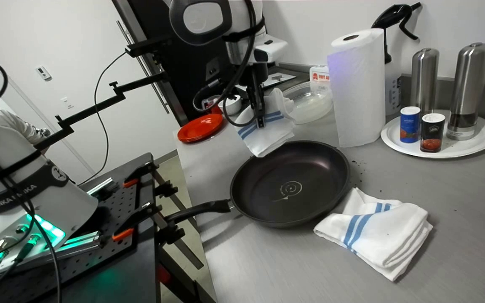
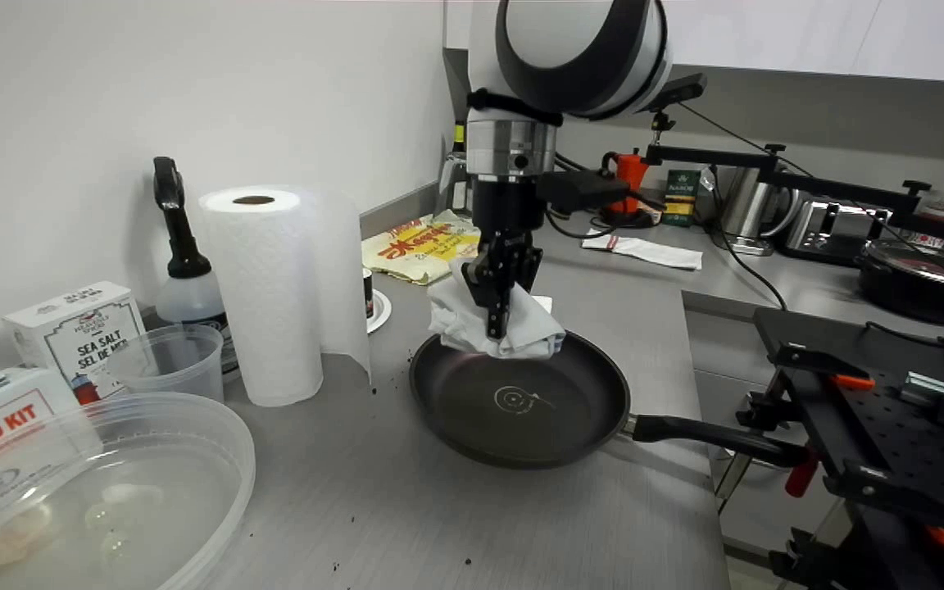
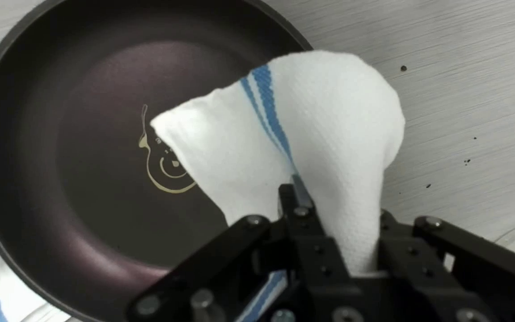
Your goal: Pick up the kitchen towel and clean the pan
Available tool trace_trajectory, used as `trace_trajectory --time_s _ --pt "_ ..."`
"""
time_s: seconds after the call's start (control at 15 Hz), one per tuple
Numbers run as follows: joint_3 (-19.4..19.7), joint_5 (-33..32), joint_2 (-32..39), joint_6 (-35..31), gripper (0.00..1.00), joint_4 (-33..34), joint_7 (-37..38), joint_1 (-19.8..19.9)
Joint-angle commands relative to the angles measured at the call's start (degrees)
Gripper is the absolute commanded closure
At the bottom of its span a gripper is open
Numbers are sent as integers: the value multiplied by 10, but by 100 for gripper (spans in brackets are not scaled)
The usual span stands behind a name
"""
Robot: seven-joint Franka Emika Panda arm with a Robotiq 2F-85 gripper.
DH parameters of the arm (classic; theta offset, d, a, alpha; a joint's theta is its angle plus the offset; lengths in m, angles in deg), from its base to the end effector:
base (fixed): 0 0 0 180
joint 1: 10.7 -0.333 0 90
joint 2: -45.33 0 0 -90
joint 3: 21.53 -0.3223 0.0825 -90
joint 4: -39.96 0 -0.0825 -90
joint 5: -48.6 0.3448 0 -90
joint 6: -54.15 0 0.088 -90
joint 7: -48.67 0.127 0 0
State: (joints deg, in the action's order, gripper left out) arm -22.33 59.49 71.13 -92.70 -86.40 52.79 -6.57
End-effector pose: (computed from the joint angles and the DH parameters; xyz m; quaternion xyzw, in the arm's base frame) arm 0.5234 -0.0311 0.1863 -0.9868 0.1467 0.0467 0.0509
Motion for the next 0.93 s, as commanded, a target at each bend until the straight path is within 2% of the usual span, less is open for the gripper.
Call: trace_trajectory --time_s 0.0,0.87 --pt "-3 14 26 -23 96 5 -2 2" --pt "-13 34 94 -44 96 34 8 4"
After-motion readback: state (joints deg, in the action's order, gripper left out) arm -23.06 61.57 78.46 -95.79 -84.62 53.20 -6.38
